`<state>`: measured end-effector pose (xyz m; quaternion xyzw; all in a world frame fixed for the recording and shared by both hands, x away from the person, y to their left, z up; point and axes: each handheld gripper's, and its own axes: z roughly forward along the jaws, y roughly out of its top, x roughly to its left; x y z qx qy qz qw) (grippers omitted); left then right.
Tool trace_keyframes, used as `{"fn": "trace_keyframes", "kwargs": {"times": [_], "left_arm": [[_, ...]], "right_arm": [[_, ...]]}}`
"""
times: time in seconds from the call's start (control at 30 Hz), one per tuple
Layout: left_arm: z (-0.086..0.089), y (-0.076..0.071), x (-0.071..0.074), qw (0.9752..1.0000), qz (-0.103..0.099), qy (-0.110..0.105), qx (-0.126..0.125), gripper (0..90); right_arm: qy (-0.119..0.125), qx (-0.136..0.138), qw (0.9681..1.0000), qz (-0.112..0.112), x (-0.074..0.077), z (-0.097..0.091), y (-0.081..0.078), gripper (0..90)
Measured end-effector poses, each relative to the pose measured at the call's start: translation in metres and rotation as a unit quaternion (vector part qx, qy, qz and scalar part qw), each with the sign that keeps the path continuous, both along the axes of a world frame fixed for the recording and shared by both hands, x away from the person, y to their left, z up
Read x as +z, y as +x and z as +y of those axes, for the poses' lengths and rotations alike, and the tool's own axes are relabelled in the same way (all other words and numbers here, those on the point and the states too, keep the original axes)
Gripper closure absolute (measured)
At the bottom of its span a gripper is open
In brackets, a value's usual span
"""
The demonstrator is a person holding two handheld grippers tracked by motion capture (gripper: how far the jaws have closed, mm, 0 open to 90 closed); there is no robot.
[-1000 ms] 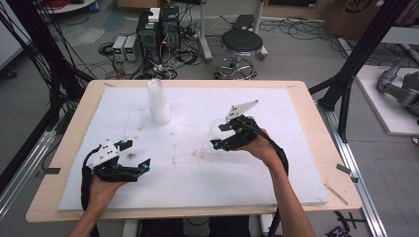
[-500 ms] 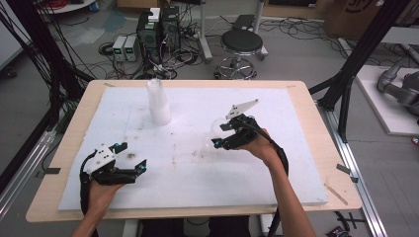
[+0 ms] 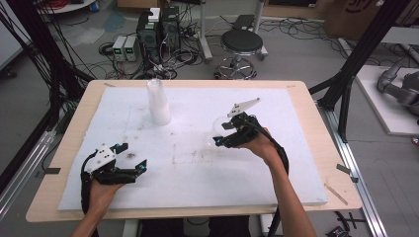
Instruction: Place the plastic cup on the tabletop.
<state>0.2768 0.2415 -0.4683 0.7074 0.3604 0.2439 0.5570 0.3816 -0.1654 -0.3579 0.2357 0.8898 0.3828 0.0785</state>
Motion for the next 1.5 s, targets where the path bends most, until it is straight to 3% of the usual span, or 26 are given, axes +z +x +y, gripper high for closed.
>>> {"fn": "trace_keyframes", "kwargs": {"times": [0.27,0.47,0.97,1.13,1.5], "left_arm": [[0.003,-0.001,-0.002,1.0000,-0.003,-0.008,0.000,5.4],[0.003,0.000,-0.002,0.9999,-0.001,-0.010,-0.006,5.4],[0.004,0.000,-0.002,0.9999,-0.002,-0.011,-0.011,5.5],[0.005,0.000,-0.003,0.9998,0.001,-0.017,-0.009,5.4],[0.004,0.000,-0.003,0.9999,0.002,-0.014,-0.010,5.4]], "right_arm": [[-0.012,-0.025,0.9996,0.005,-0.007,0.005,0.005,34.3],[-0.045,-0.037,0.9983,0.007,-0.017,0.018,0.009,34.3],[-0.090,-0.034,0.9953,0.009,-0.041,0.048,0.020,34.3],[-0.073,-0.038,0.9966,0.006,-0.047,0.053,0.023,35.1],[-0.069,-0.039,0.9968,0.010,-0.052,0.056,0.026,34.7]]}}
